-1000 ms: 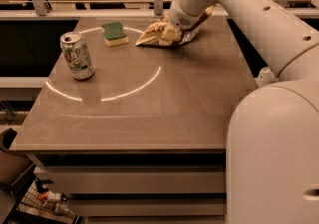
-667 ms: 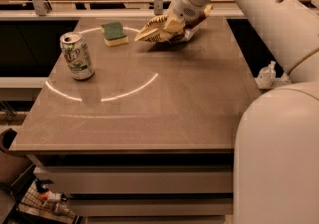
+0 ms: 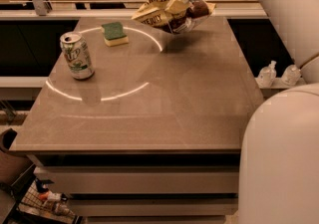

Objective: Pick brown chip bag

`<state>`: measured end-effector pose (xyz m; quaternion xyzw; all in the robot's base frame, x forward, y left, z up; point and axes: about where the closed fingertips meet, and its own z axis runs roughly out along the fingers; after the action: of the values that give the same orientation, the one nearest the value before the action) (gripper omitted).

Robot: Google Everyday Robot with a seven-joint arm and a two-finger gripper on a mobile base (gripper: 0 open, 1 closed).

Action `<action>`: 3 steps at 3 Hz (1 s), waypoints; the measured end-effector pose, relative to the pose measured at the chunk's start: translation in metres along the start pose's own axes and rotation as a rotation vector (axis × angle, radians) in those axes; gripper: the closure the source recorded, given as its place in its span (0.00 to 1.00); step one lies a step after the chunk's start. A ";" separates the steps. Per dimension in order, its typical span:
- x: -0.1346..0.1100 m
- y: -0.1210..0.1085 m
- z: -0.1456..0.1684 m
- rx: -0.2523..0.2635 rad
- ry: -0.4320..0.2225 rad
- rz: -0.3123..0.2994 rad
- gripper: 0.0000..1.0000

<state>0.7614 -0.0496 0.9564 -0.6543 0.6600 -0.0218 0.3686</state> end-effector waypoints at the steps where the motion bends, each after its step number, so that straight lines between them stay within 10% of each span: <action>1: -0.012 -0.013 -0.021 0.046 -0.015 -0.027 1.00; 3: -0.037 -0.031 -0.071 0.151 -0.045 -0.081 1.00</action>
Offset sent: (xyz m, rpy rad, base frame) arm -0.0141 -0.0102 0.1028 0.0107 -0.2084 0.0075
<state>0.7462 -0.0537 1.0406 -0.6510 0.6210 -0.0719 0.4305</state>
